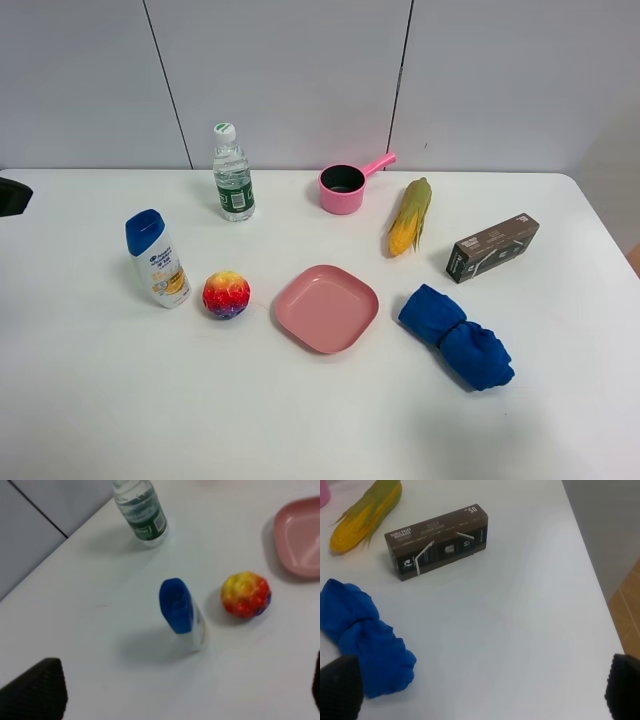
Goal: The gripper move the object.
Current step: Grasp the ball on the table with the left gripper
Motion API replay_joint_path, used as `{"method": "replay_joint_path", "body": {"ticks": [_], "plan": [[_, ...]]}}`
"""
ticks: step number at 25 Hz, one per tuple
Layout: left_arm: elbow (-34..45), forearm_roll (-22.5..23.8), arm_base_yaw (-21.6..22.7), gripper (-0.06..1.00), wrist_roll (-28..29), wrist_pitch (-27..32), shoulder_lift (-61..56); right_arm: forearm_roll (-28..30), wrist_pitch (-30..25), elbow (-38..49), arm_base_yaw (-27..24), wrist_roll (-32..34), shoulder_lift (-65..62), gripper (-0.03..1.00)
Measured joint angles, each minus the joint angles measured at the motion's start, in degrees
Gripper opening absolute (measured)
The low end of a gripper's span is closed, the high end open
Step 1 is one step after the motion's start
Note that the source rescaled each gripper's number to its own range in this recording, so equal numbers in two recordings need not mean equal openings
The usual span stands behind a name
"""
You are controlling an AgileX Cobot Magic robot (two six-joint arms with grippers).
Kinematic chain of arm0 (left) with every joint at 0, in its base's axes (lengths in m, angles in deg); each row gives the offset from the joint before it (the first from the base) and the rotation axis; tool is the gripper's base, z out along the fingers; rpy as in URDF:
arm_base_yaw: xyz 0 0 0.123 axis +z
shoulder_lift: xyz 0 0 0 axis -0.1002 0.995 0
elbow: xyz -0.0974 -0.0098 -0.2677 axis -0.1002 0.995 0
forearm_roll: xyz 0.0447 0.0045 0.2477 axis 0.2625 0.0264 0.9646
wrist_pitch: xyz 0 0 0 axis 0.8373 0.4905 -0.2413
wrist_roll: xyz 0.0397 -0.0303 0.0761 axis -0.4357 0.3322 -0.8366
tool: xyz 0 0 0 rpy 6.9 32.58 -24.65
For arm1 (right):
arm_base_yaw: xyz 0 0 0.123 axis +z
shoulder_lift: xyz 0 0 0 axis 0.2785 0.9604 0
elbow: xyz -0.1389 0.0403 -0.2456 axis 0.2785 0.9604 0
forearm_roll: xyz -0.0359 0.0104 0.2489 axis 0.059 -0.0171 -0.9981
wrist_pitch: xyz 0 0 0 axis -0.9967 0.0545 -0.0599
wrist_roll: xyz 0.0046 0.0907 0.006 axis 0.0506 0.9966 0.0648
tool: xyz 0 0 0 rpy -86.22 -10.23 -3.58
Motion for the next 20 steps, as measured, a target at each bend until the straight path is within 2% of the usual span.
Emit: {"method": "replay_joint_path", "body": {"ticks": [5, 8, 10, 17, 20], "plan": [[-3.84, -0.38, 0.0, 1.0, -8.91, 0.12, 7.54, 0.0, 0.0, 0.0, 0.0, 0.0, 0.0, 1.0], [-6.09, -0.3, -0.49, 1.0, -10.36, 0.87, 11.63, 0.0, 0.0, 0.0, 0.0, 0.0, 0.0, 1.0], [-7.41, 0.78, -2.5, 1.0, -10.62, 1.06, 14.09, 0.0, 0.0, 0.0, 0.0, 0.0, 0.0, 1.0], [-11.58, 4.13, -16.12, 1.0, -10.81, 1.07, 21.92, 0.0, 0.0, 0.0, 0.0, 0.0, 0.0, 1.0], [-11.94, 7.31, -22.8, 1.0, -10.81, 1.07, 25.21, 0.0, 0.0, 0.0, 0.0, 0.0, 0.0, 1.0]]}}
